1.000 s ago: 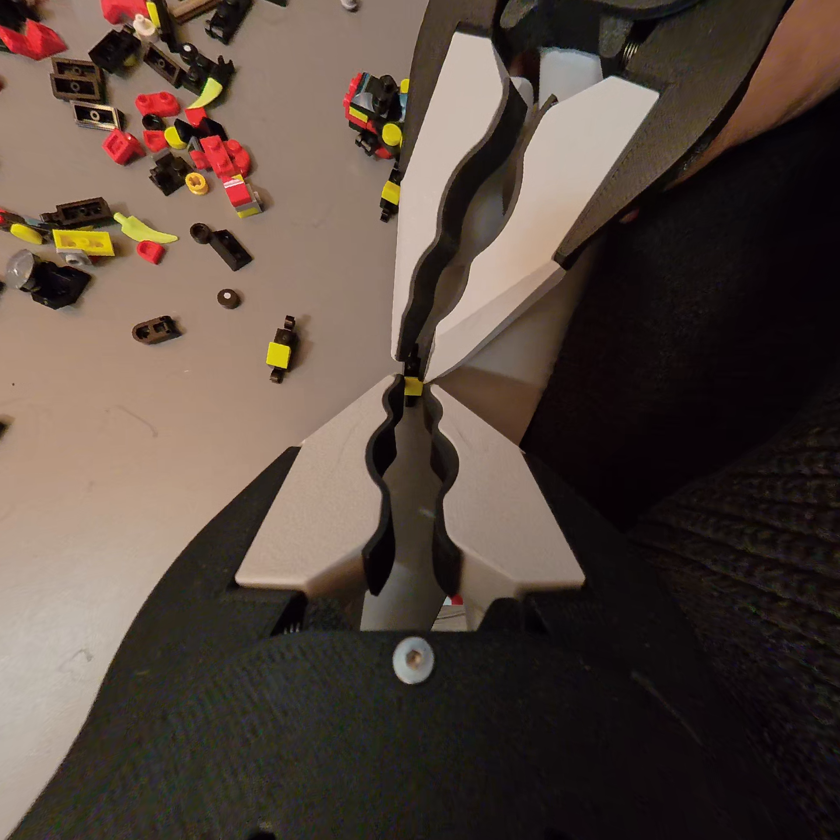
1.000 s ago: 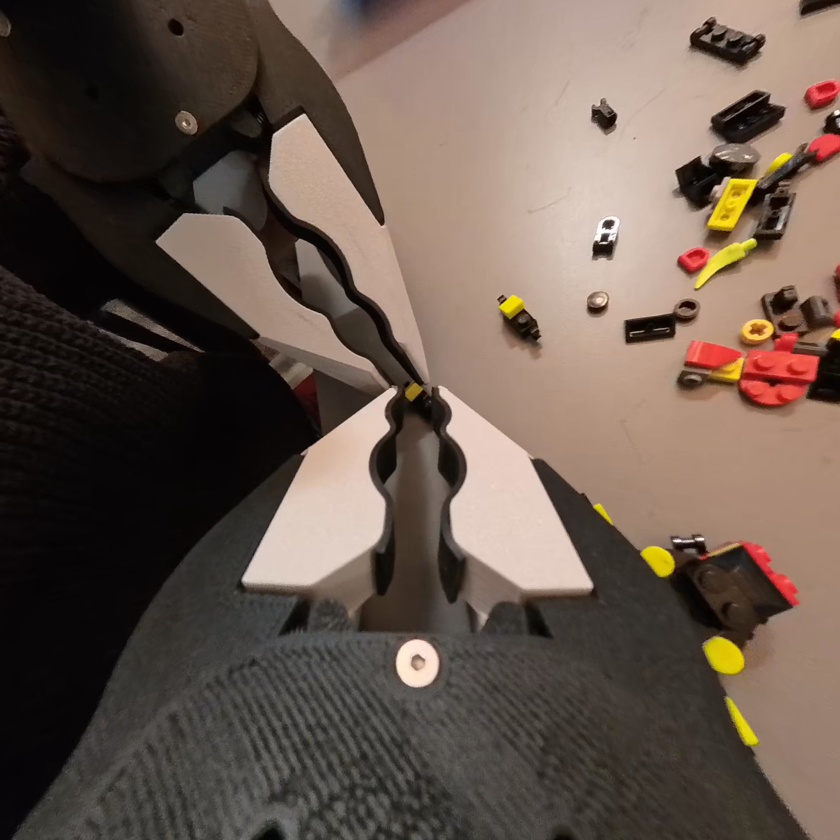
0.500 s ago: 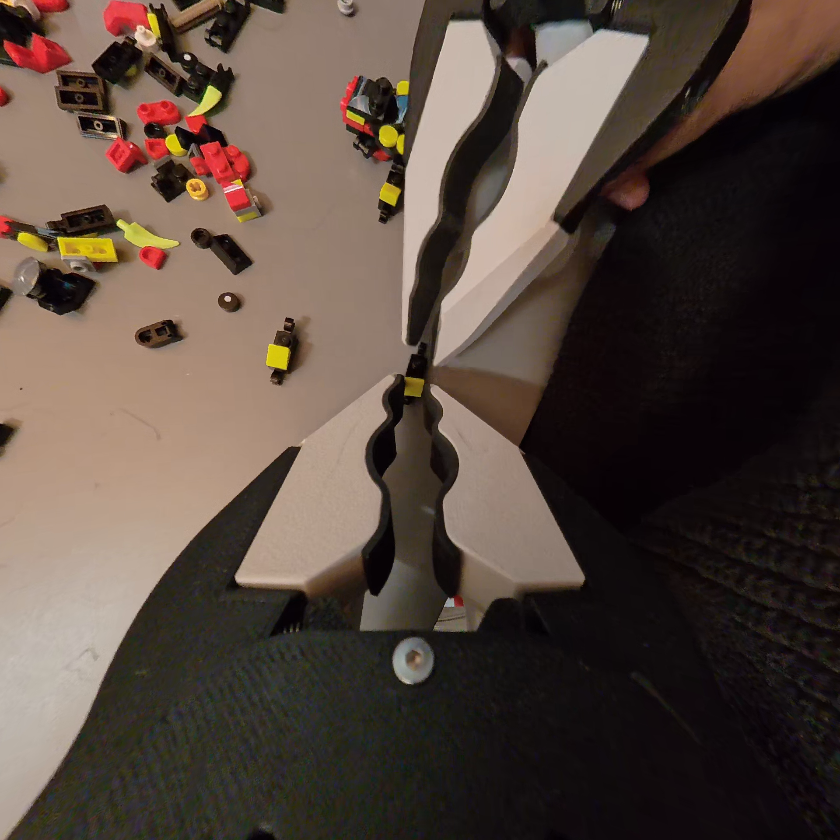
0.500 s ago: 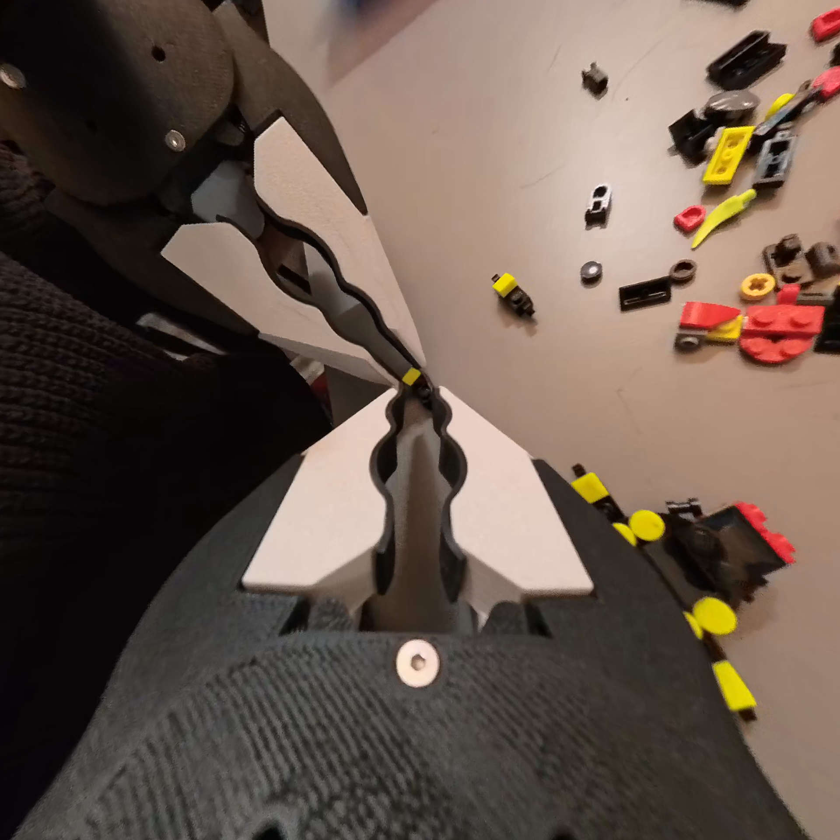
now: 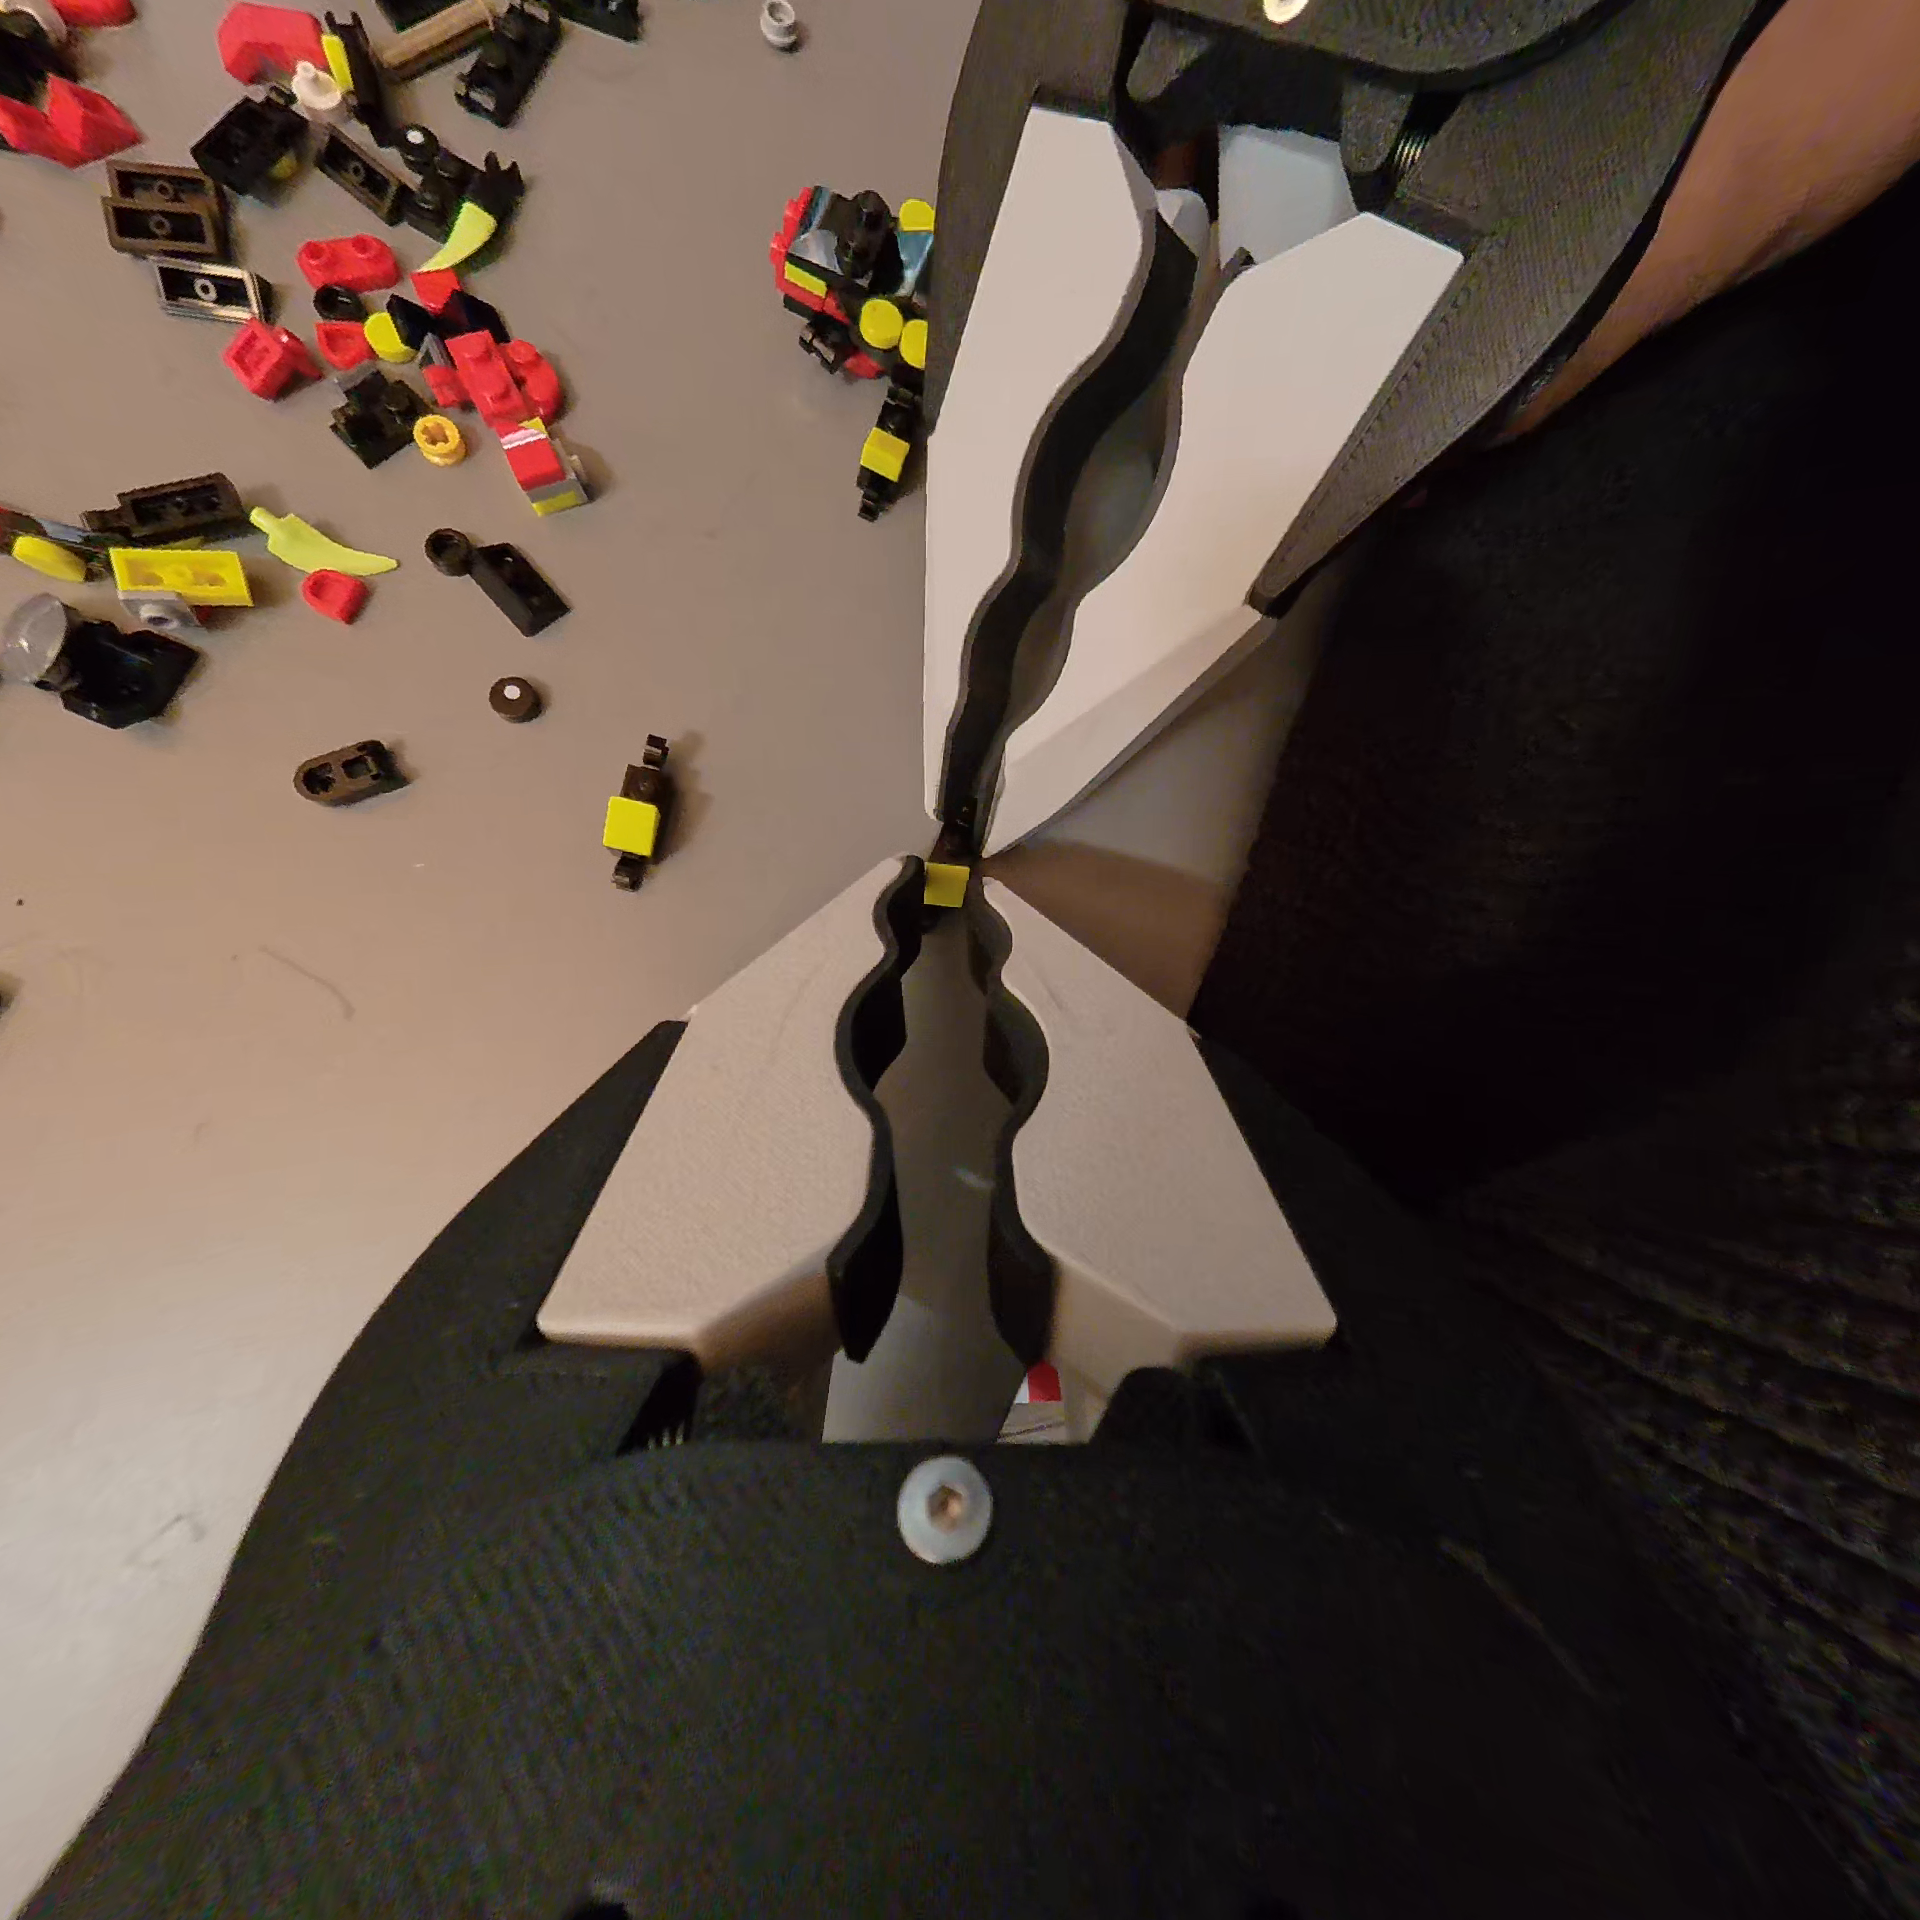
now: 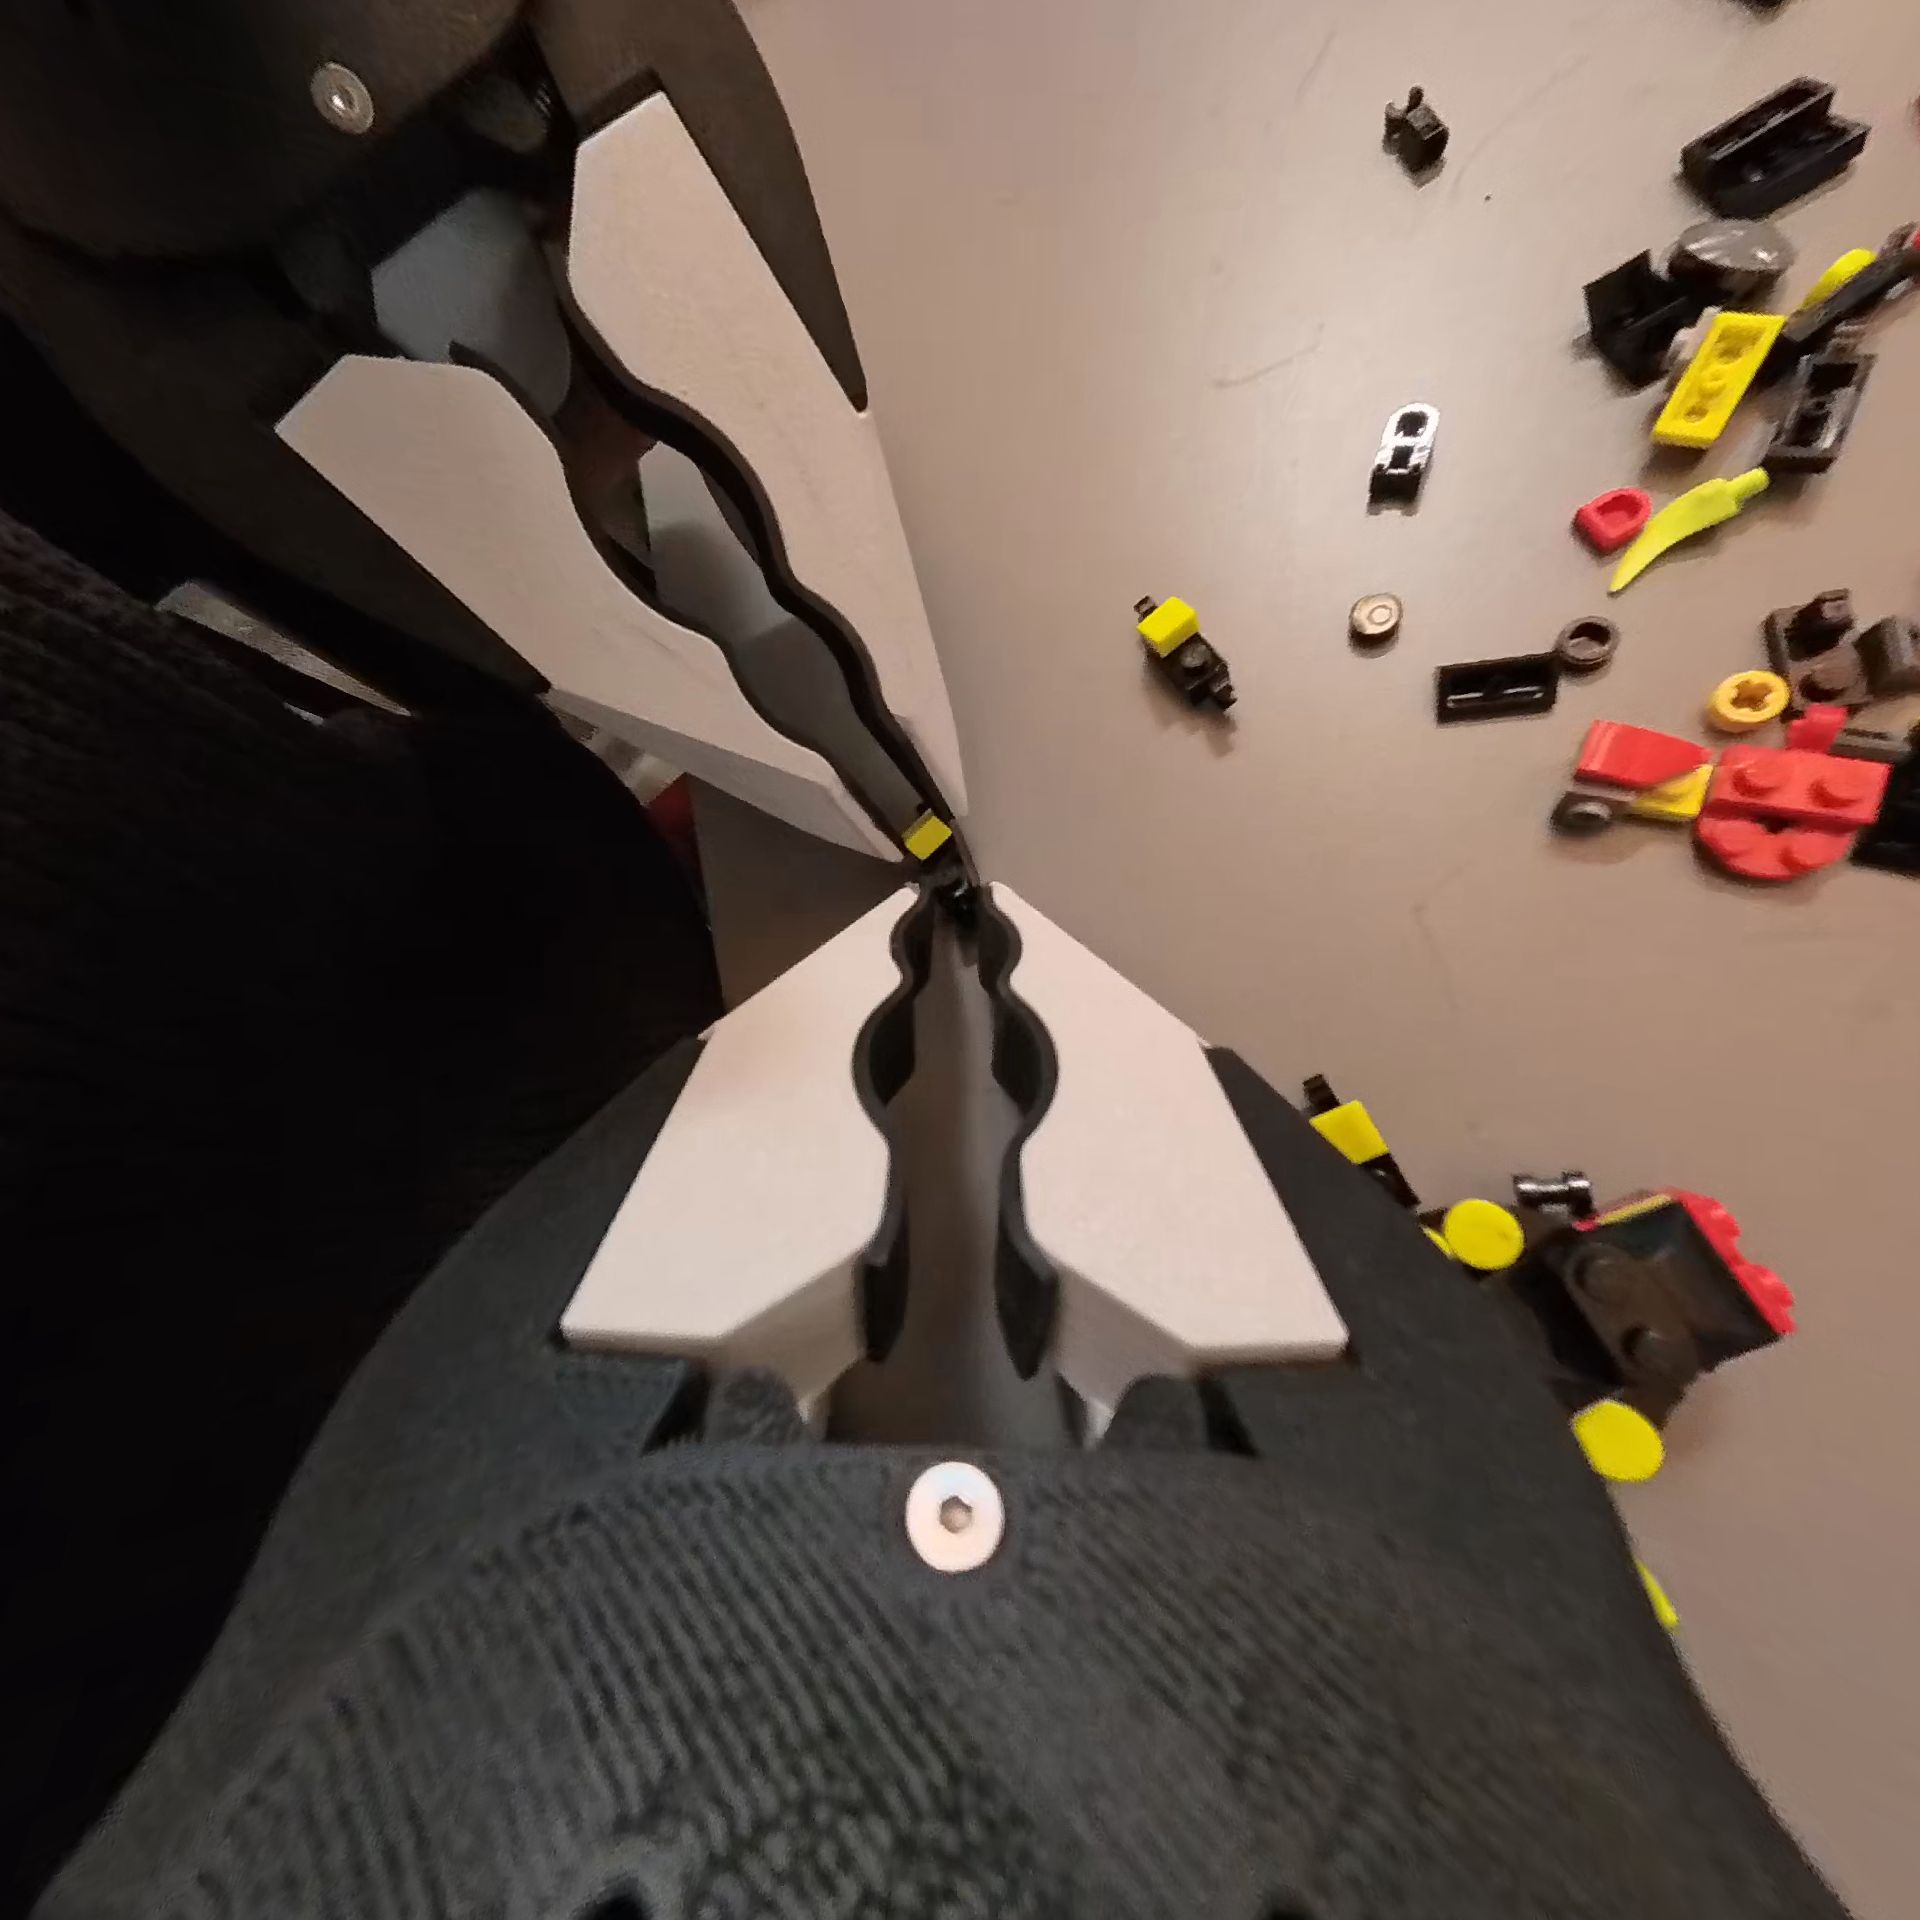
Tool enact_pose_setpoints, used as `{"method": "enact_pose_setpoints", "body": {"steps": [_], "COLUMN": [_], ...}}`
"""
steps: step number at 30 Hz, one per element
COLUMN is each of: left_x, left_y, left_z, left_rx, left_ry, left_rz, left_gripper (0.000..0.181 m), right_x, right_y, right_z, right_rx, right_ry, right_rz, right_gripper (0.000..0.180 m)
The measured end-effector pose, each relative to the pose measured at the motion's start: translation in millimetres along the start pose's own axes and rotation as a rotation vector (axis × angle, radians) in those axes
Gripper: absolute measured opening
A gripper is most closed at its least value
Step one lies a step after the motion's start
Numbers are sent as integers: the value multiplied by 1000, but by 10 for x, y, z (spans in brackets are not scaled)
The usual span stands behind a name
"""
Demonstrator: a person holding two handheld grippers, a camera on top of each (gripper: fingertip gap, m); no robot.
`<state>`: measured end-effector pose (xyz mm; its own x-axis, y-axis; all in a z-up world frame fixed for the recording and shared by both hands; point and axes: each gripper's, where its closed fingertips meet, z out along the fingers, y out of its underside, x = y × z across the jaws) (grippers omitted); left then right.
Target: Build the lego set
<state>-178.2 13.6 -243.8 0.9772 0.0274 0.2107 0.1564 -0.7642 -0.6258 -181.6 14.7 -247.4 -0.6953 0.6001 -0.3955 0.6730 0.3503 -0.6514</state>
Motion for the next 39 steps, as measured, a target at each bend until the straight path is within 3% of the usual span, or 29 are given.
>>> {"method": "enact_pose_setpoints", "body": {"steps": [21,39], "left_x": [33,31], "left_y": [39,49], "left_z": [-3,1], "left_rx": [-105,-67], "left_ry": [12,49], "left_rz": [50,-42], "left_gripper": [5,7], "right_x": [-41,-37], "right_y": [3,0], "right_z": [19,19], "right_rx": [-6,-3], "right_ry": [-7,-7], "right_rz": [-59,-66], "right_gripper": [6,6]}}
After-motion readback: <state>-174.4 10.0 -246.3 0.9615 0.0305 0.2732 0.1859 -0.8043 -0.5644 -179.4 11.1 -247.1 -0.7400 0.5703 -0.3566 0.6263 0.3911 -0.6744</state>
